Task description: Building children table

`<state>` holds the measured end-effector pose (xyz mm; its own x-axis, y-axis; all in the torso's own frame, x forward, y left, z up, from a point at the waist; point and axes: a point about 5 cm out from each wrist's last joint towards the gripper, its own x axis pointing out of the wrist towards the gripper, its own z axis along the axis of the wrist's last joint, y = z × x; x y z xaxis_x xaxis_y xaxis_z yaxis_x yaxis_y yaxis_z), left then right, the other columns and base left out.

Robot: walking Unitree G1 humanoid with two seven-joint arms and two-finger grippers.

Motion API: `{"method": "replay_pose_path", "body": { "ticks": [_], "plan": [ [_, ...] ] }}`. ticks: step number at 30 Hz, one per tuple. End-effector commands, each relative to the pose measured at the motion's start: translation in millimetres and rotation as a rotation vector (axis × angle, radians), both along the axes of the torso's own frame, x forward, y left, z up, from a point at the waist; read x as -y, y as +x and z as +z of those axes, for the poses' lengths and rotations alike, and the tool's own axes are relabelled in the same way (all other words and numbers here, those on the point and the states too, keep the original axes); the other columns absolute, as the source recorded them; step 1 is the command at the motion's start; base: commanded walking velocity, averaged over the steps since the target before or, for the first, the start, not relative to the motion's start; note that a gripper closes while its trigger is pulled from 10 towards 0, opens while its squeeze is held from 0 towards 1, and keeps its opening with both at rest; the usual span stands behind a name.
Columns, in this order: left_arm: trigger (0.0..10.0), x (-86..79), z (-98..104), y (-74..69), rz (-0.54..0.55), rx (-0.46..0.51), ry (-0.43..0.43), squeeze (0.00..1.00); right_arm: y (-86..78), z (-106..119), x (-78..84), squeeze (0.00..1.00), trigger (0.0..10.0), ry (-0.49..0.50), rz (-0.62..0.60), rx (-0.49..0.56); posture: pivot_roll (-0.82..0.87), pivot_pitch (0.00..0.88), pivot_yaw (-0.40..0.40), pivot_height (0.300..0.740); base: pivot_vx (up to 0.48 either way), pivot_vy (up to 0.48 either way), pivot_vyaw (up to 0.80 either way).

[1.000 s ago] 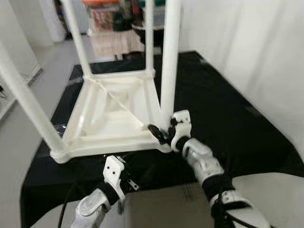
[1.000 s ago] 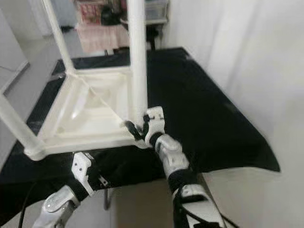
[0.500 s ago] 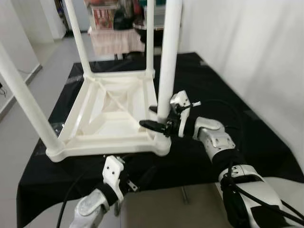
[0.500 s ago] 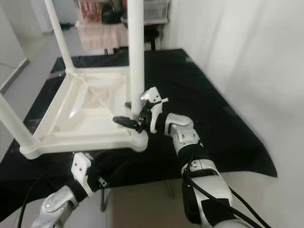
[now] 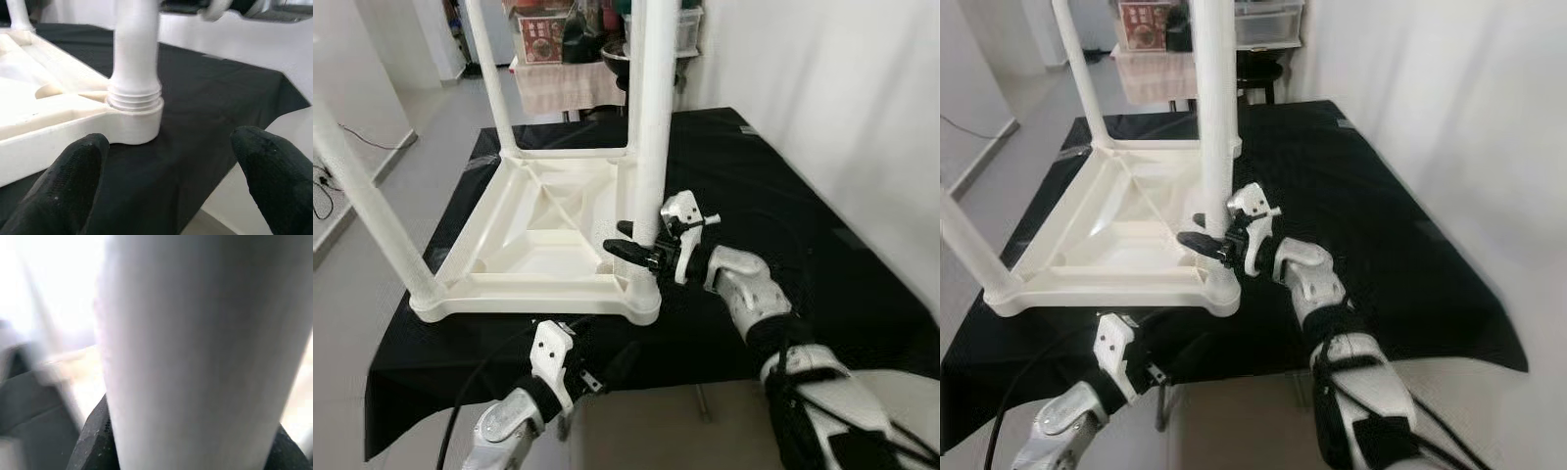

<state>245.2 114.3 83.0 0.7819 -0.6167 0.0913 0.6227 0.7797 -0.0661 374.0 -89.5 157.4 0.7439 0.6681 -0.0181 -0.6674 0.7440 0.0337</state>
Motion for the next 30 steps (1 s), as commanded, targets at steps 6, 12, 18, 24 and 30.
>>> {"method": "replay_pose_path", "body": {
  "ticks": [6, 12, 18, 24, 30],
  "plan": [
    [10.0, -3.1, -2.2, -2.0, 0.008, -0.009, -0.002, 0.0, -37.5, -70.0, -10.8, 0.0, 0.0, -0.015, -0.448, -0.223, -0.01, 0.0, -0.019, 0.74, 0.0, 0.0, 0.0],
    [10.0, -0.9, -2.7, -0.4, 0.003, -0.013, -0.008, 0.0, -19.8, -58.0, -18.7, 0.0, 0.0, -0.009, -0.426, -0.205, -0.01, 0.0, -0.027, 0.74, 0.0, 0.0, 0.0],
    [10.0, -0.1, -2.7, -0.3, 0.007, -0.011, -0.006, 0.0, -12.2, -33.2, -34.2, 1.0, 10.0, 0.05, -0.268, -0.15, 0.0, 0.0, -0.032, 0.74, 0.0, 0.0, 0.0],
    [10.0, 0.0, -2.5, 0.0, 0.007, -0.011, -0.005, 0.0, -12.1, -13.2, -36.4, 1.0, 10.0, 0.117, -0.036, -0.106, 0.0, 0.0, -0.028, 0.74, 0.0, 0.0, 0.0],
    [10.0, -1.0, -2.3, 1.7, 0.01, -0.013, -0.002, 0.0, -5.6, 9.6, -12.5, 0.0, 10.0, 0.013, 0.317, 0.008, 0.01, 0.0, -0.026, 0.74, 0.0, 0.0, 0.0]
  ]
}}
